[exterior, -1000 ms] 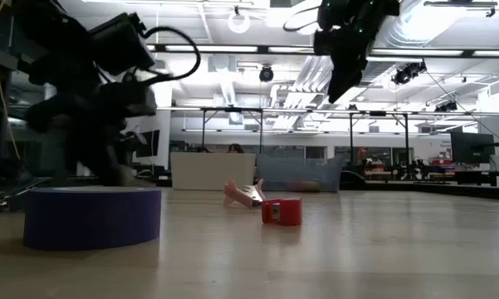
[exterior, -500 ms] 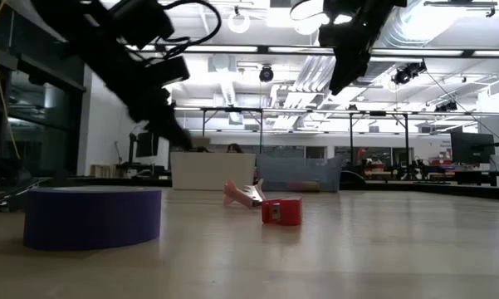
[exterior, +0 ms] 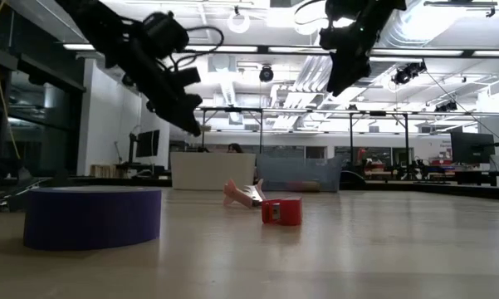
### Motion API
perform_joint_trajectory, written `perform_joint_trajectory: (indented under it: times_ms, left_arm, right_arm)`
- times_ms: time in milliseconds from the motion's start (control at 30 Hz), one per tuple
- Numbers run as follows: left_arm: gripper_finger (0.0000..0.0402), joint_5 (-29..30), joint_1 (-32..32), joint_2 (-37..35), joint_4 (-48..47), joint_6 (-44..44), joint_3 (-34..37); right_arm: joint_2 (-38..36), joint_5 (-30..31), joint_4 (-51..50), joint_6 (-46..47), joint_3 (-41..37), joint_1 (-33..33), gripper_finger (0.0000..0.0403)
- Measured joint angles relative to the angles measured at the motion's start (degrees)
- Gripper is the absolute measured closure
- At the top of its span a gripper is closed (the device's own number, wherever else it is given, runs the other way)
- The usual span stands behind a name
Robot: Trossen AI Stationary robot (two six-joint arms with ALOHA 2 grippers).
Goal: Pick and place Stapler, Stapler remover, tape
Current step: Put the gray staple remover into the white bin
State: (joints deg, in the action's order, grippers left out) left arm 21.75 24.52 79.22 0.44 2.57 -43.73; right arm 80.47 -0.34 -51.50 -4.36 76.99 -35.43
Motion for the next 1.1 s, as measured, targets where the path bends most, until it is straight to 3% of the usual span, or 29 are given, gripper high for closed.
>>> perform_joint_trajectory:
  times_ms: [267, 567, 900, 1100]
  left_arm:
    - [0.0293, -0.5, 6.4, 8.9, 0.6, 0.9, -6.3]
    - [0.0293, -3.7, 8.5, 18.0, -1.0, 3.7, -13.5]
    - [0.0291, -5.0, 8.5, 19.4, -5.0, 1.7, -14.8]
    - [0.0242, -6.1, 8.5, 19.4, -4.9, 1.0, -14.8]
  right_arm:
    - [0.0, 0.1, 1.7, 1.4, 0.0, -1.0, 0.0194]
    - [0.0, 1.1, 1.9, 1.6, 0.0, -1.0, 0.0194]
    - [0.0, 1.3, 1.8, 1.5, 0.0, -1.0, 0.0194]
    - [0.0, 0.6, 1.7, 0.1, 0.0, -1.0, 0.0194]
